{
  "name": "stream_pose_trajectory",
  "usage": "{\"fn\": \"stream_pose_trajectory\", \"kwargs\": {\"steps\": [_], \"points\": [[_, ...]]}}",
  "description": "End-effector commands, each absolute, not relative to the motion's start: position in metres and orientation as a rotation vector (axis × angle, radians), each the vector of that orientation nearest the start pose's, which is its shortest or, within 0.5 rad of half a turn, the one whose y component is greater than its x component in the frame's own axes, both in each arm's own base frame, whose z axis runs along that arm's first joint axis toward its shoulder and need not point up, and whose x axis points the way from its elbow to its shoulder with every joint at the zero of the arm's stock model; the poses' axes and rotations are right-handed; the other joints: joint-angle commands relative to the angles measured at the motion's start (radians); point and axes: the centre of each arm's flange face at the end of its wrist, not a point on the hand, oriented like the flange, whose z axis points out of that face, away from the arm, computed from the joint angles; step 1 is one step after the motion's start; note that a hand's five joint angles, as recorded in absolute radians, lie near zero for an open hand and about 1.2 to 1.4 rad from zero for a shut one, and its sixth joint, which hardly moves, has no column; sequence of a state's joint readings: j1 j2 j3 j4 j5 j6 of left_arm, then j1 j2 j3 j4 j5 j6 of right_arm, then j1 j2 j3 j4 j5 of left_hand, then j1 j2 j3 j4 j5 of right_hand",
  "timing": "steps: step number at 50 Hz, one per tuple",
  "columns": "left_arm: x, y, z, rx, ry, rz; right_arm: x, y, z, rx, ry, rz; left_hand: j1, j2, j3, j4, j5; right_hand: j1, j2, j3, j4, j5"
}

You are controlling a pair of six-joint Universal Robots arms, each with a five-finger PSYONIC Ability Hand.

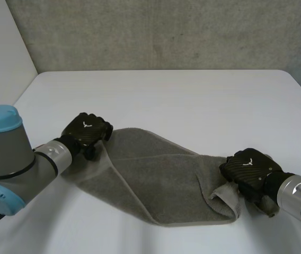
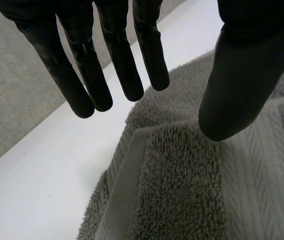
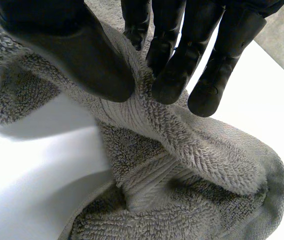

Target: Fold the towel.

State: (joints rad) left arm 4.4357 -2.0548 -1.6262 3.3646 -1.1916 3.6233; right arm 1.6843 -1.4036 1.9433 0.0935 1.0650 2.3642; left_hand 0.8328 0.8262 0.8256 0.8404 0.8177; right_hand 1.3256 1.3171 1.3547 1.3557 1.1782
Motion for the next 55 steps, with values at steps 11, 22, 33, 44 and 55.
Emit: {"fn": "stream_pose_trajectory", "kwargs": {"steps": [11,22,33,44,55], "points": [[-0.264,-0.314,0.128,1.357,2.285,-1.880,0.200,-0.214,0.159,-1.427,2.215,-1.428,-0.170,-0.164,-0.163,-0.178,-0.330,0.071,0.079,0.042,0.041,0.044],[-0.265,-0.315,0.116,1.382,2.292,-1.842,0.201,-0.213,0.154,-1.430,2.220,-1.402,-0.126,-0.119,-0.119,-0.134,-0.286,0.071,0.079,0.042,0.041,0.044],[-0.264,-0.313,0.131,1.377,2.301,-1.836,0.199,-0.217,0.156,-1.425,2.225,-1.419,0.563,0.570,0.571,0.556,0.404,0.071,0.079,0.042,0.041,0.044],[-0.258,-0.311,0.201,1.223,2.243,-2.049,0.198,-0.230,0.194,-1.355,2.215,-1.584,0.563,0.570,0.571,0.556,0.404,0.071,0.079,0.042,0.041,0.044],[-0.243,-0.305,0.268,0.949,2.207,-2.283,0.191,-0.251,0.278,-1.019,2.205,-1.749,0.563,0.570,0.571,0.556,0.404,0.071,0.079,0.042,0.041,0.044]]}}
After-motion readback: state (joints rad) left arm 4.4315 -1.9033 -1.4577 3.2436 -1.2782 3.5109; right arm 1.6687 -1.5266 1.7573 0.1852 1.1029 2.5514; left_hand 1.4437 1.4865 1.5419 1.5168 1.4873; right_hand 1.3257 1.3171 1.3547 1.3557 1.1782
